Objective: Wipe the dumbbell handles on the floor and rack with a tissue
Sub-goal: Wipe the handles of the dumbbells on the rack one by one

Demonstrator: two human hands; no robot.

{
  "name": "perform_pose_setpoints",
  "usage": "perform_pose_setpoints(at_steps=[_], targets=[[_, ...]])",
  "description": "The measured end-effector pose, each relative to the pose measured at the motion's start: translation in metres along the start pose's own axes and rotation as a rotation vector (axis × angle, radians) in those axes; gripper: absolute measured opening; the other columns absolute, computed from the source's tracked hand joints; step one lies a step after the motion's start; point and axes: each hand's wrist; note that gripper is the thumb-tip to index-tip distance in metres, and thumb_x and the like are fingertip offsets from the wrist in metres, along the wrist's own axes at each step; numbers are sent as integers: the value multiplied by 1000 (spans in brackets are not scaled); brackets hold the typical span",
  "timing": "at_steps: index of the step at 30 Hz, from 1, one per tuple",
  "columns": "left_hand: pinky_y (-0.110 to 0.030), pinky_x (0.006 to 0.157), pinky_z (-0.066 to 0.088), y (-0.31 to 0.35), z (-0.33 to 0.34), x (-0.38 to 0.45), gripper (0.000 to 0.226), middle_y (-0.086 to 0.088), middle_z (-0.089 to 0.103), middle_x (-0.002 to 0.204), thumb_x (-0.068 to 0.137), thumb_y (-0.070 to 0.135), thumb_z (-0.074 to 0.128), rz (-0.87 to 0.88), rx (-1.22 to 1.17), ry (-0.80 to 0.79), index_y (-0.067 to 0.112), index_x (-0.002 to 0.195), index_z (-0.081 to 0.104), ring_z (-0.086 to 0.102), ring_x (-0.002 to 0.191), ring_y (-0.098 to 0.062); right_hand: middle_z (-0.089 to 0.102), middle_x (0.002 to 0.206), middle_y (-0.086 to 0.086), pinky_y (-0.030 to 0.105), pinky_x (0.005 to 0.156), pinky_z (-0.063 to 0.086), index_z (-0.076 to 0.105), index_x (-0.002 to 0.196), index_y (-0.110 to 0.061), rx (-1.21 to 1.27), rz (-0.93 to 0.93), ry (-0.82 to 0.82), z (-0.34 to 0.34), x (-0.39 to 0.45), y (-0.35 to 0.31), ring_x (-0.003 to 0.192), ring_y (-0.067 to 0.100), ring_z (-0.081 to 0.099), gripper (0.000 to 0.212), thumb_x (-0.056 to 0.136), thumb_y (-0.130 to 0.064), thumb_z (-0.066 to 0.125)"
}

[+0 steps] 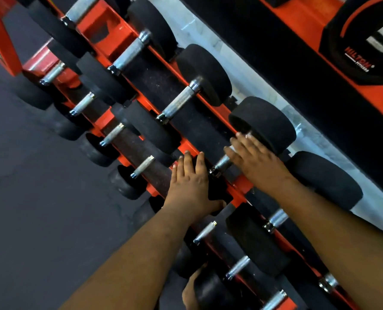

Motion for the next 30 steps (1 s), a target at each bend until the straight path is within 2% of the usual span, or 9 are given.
perform_pose_setpoints(at_steps=[4,9,12,14,17,19,20,25,30], targets=[[-47,126,-6,-2,-2,1,135,-20,-21,165,73,64,77,16,-1,-32,16,158,-16,-19,153,-33,42,153,21,51,123,19,44,146,-8,65,127,-116,-19,10,-16,148,39,29,50,98,-11,29],[-50,126,-4,-3,-2,3,135,-19,-21,165,71,60,79,19,1,-57,17,158,-15,-19,153,-34,29,162,13,54,123,14,34,155,-12,119,-70,-193,-32,-5,-38,152,32,21,57,98,-18,27],[-49,126,-4,-3,-2,3,135,-19,-22,165,72,59,79,15,2,-55,18,158,-16,-19,153,-33,45,154,10,54,118,30,50,145,-13,282,-13,-121,-34,-23,-46,147,27,36,54,93,-16,35],[-48,126,-5,-3,-2,4,135,-19,-22,164,72,61,78,14,13,-63,18,158,-17,-19,153,-33,58,142,8,44,116,37,61,135,-13,526,220,-37,-35,-36,-57,135,24,53,50,90,-10,40],[-48,126,-5,-4,-1,5,134,-19,-23,164,73,63,77,10,28,-61,18,158,-17,-19,153,-34,70,121,1,15,97,43,68,128,-10,1183,1082,56,-43,-28,-59,111,16,64,35,98,-2,51],[-48,126,-5,-4,0,5,134,-19,-23,164,73,65,75,11,35,-63,19,157,-18,-20,153,-33,69,111,4,25,88,49,69,122,-12,1640,1645,90,-46,-4,-51,98,17,63,28,100,-8,53],[-48,126,-5,-4,1,5,134,-18,-23,164,73,65,75,7,37,-64,19,157,-18,-20,153,-33,69,108,8,33,88,52,70,115,-15,1847,1788,132,-46,8,-47,93,19,64,24,100,-8,53],[-46,126,-4,-2,2,4,134,-16,-20,165,69,67,75,-10,37,-32,21,157,-15,-16,154,-30,67,102,8,39,94,50,64,99,-16,2389,1861,248,-52,57,-21,98,23,64,6,95,-12,62],[-41,125,-8,0,-1,2,133,-13,-21,166,70,65,75,-12,28,-22,21,158,-14,-17,154,-27,63,92,3,28,81,51,64,96,-14,2555,1837,271,-39,69,-10,83,16,64,5,93,-17,67]])
Point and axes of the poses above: each hand's wrist, its own x-axis towards the middle knuckle, its own z-axis out of the palm, y = z × x
